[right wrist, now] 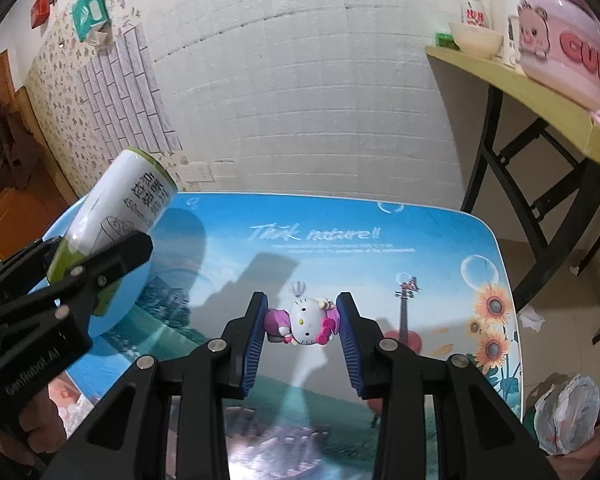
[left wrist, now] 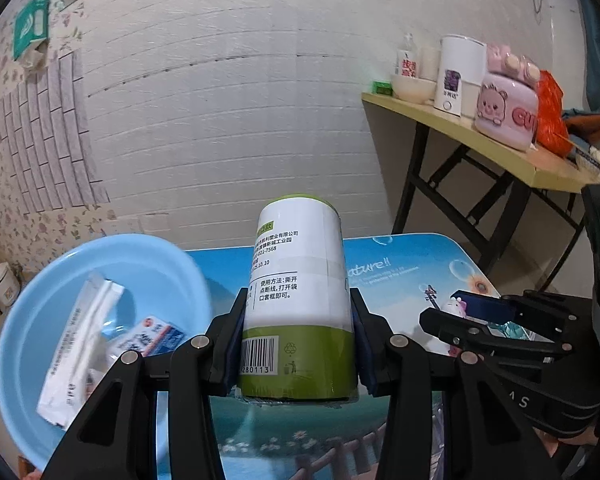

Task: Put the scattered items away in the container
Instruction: 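Carry the canister over the blue basin and lower it with the left gripper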

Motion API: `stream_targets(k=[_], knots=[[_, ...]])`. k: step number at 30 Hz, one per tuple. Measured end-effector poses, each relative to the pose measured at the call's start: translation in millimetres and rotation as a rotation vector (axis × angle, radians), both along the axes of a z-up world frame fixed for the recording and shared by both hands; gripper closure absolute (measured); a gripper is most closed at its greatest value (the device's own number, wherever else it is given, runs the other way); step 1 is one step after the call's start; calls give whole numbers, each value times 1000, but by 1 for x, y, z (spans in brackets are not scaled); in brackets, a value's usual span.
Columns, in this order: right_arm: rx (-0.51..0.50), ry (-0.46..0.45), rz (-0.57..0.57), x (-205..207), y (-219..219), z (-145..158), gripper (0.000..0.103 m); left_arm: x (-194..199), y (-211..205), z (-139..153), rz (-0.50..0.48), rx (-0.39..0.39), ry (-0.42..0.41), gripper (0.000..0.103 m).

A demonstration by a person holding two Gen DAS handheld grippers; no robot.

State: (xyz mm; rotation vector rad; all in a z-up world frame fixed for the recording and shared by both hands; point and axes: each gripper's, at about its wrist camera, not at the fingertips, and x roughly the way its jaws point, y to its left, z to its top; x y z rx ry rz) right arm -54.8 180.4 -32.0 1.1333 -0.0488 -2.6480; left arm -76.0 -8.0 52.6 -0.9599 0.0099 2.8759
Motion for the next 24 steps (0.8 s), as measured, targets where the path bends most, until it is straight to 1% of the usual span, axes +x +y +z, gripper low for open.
stream_targets(k=[13, 17, 21, 24], knots=[[8, 55, 75, 11, -56, 25, 67, 25, -55, 26, 71, 8, 47, 60], [-23, 69, 87, 10, -68, 32, 67, 31, -73, 35, 95, -8, 67, 60], [-21, 79, 121, 10, -87, 36, 67, 34, -93, 38, 115, -15, 66, 60], [-20, 82, 146, 14, -99, 38, 67, 36, -111, 37, 136, -4, 51, 60]])
